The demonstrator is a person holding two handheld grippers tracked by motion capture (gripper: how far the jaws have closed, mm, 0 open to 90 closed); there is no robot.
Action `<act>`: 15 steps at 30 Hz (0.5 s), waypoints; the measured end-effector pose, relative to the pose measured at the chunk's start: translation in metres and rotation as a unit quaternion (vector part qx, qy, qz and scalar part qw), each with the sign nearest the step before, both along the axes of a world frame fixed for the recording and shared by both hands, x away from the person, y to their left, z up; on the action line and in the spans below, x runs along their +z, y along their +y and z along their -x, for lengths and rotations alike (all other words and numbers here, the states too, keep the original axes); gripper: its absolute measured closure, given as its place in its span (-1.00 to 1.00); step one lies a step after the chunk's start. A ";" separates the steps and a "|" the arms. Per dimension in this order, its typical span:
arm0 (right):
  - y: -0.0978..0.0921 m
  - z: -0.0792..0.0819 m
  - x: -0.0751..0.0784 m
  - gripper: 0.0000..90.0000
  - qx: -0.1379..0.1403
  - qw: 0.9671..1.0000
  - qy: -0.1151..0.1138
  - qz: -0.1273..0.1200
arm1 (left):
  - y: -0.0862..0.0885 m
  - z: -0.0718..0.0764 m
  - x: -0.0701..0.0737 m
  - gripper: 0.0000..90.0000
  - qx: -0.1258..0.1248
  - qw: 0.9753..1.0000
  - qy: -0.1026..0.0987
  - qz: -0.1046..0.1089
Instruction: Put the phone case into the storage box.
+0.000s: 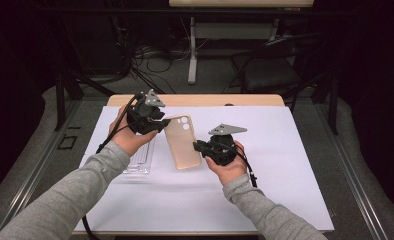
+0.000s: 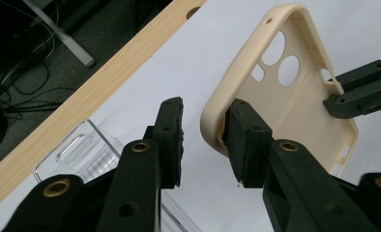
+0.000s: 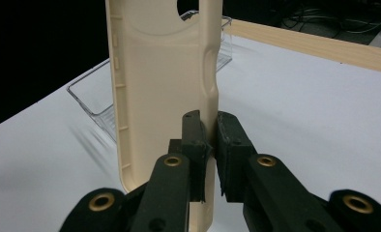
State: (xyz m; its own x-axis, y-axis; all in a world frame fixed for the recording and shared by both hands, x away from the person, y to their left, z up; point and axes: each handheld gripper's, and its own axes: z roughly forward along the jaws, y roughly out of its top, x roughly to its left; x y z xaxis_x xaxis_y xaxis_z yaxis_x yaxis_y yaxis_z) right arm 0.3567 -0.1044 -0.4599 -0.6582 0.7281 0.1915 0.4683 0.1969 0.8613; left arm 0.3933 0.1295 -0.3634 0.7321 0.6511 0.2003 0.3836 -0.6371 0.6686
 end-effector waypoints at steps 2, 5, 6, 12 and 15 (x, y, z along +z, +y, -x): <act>0.000 0.000 0.000 0.86 0.000 1.000 0.000 0.001 | 0.000 0.000 0.000 0.52 0.000 1.000 0.001 0.000; 0.000 0.000 0.000 0.86 0.000 1.000 0.000 -0.001 | -0.001 0.000 0.000 0.59 -0.002 1.000 0.002 0.001; 0.000 0.000 0.000 0.86 0.000 1.000 0.000 -0.002 | -0.001 0.001 0.000 0.63 -0.003 1.000 0.002 0.000; 0.001 0.001 -0.001 0.86 0.001 1.000 0.000 -0.002 | -0.002 0.000 0.000 0.73 -0.006 1.000 0.006 -0.003; 0.001 0.001 -0.002 0.86 0.000 1.000 0.002 -0.004 | -0.002 0.000 0.000 0.75 -0.007 1.000 0.005 -0.006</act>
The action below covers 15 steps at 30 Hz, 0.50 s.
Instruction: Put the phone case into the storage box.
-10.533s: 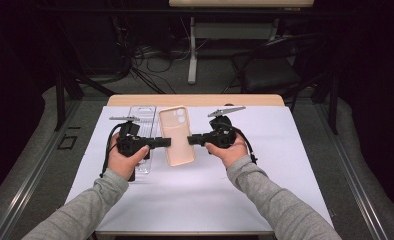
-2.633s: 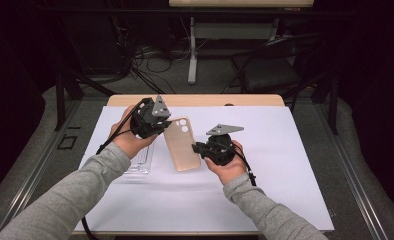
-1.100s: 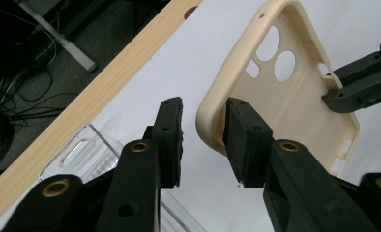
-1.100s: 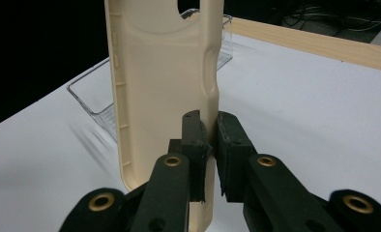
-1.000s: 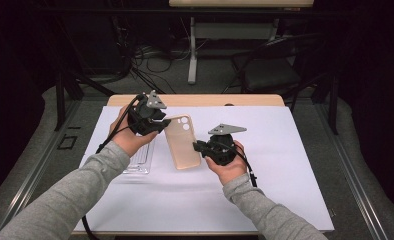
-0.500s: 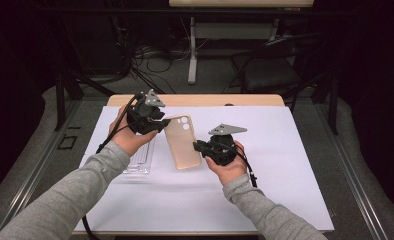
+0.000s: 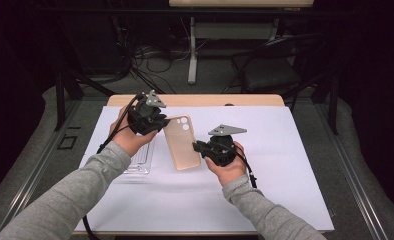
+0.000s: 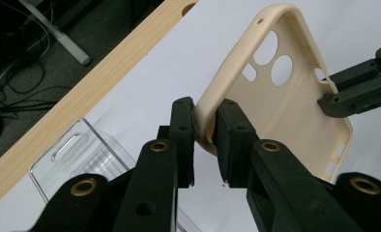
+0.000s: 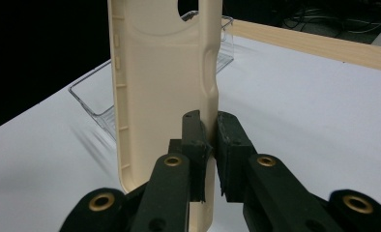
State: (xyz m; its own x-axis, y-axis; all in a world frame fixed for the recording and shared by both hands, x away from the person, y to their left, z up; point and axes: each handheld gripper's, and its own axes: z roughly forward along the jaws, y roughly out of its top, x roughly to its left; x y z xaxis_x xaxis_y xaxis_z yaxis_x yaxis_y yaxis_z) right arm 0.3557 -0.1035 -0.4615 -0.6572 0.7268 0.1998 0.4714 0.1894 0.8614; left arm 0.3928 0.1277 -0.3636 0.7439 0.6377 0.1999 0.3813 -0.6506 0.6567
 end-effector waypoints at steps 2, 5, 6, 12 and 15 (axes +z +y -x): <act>0.000 0.000 -0.001 0.86 0.001 1.000 0.000 0.000 | 0.000 0.000 0.000 0.75 0.002 1.000 -0.002 -0.001; 0.000 0.000 -0.001 0.86 0.002 1.000 0.000 0.000 | -0.001 0.001 0.000 0.75 0.003 1.000 -0.002 -0.002; 0.000 0.000 -0.001 0.86 0.002 1.000 0.000 0.000 | -0.001 0.001 0.000 0.76 0.003 1.000 -0.004 -0.003; 0.000 0.000 0.000 0.85 0.000 1.000 -0.002 -0.001 | -0.001 0.002 0.001 0.76 0.003 1.000 -0.005 -0.002; 0.000 0.000 -0.001 0.85 0.001 1.000 -0.001 -0.002 | -0.001 0.001 0.001 0.76 0.002 1.000 -0.003 -0.001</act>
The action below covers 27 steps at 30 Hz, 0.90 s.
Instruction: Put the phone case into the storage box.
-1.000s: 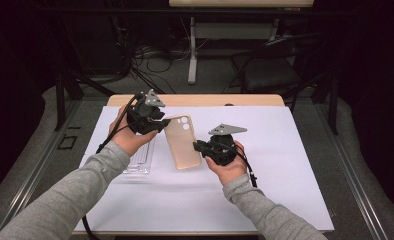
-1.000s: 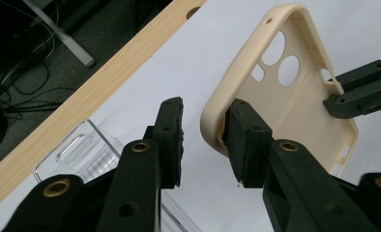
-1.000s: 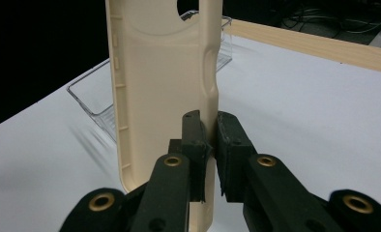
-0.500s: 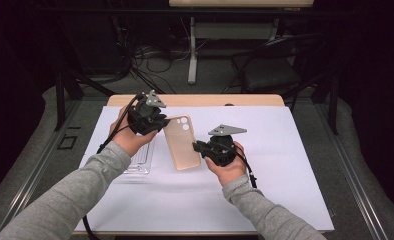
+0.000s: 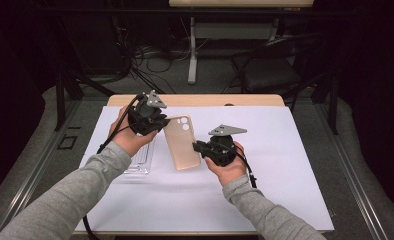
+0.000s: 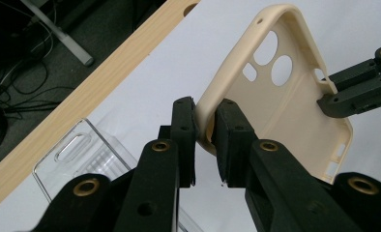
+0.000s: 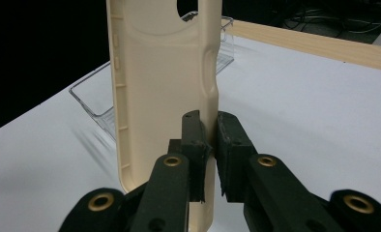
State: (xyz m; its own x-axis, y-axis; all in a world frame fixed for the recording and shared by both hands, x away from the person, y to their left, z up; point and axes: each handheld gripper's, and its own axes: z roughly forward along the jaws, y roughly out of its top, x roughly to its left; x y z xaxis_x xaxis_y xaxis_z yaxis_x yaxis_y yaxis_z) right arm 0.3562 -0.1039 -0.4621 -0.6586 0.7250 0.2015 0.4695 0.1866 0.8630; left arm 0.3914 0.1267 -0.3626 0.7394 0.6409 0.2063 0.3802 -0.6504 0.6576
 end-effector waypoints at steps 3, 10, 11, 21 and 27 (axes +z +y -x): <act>0.000 0.000 0.000 0.85 0.001 1.000 0.001 -0.001 | 0.000 0.000 0.000 0.77 0.000 1.000 0.000 -0.001; 0.000 -0.001 0.000 0.84 0.001 1.000 0.003 -0.001 | 0.000 0.000 0.001 0.77 -0.001 1.000 0.000 0.000; 0.000 -0.001 0.000 0.84 0.002 1.000 0.002 -0.001 | 0.000 0.000 0.001 0.77 0.000 1.000 0.000 0.000; 0.000 -0.002 0.000 0.82 0.001 1.000 0.005 -0.006 | 0.001 -0.001 0.001 0.77 0.000 1.000 0.002 0.002; -0.001 -0.001 0.002 0.79 0.002 1.000 0.005 -0.007 | 0.001 -0.001 0.001 0.77 0.000 1.000 -0.001 0.006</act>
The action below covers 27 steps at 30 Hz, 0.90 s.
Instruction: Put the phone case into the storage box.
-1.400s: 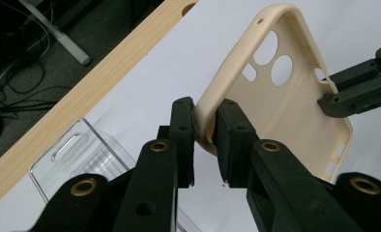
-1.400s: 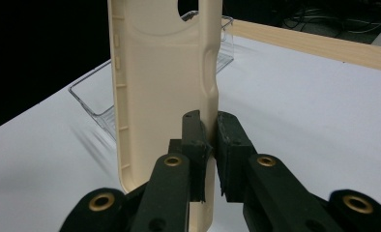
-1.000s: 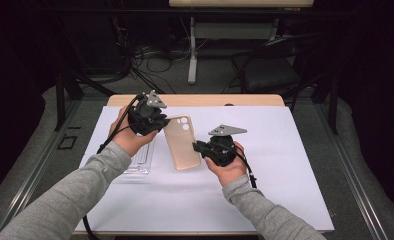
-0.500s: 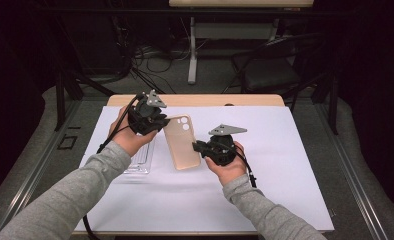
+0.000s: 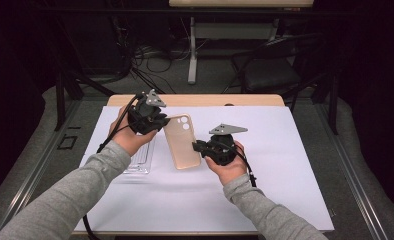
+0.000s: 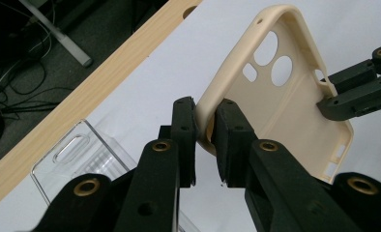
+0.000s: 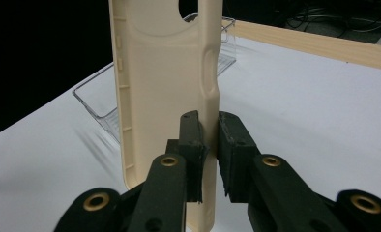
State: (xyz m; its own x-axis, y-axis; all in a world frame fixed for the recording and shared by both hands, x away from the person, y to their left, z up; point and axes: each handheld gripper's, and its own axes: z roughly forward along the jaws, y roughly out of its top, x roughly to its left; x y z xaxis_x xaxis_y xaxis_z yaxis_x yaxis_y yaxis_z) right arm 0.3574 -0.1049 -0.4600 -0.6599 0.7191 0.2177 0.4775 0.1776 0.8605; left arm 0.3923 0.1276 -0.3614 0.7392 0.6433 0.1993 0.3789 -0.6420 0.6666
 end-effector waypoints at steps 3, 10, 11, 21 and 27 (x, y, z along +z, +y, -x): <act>-0.001 0.000 0.002 0.75 0.001 1.000 -0.005 0.002 | 0.001 0.000 0.001 0.77 0.000 1.000 -0.002 0.002; -0.003 -0.001 0.003 0.61 0.004 1.000 -0.007 0.001 | 0.001 -0.001 0.000 0.77 0.003 1.000 -0.004 -0.003; -0.004 -0.001 0.003 0.57 0.004 1.000 -0.006 -0.002 | 0.002 -0.001 0.000 0.77 0.005 1.000 -0.005 -0.003; -0.002 0.001 0.003 0.22 0.010 1.000 -0.017 -0.005 | 0.006 -0.005 0.000 0.77 0.014 1.000 -0.012 -0.003; -0.006 0.001 0.001 0.16 0.002 1.000 -0.014 0.004 | 0.009 -0.006 0.001 0.77 0.015 1.000 -0.019 -0.005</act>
State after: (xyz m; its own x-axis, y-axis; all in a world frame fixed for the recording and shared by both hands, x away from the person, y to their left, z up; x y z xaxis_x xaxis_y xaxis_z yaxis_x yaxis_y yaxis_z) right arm 0.3562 -0.1113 -0.4588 -0.6690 0.7177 0.1932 0.4528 0.1874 0.8717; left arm 0.3981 0.1369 -0.3607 0.7115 0.6629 0.2332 0.3722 -0.6370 0.6751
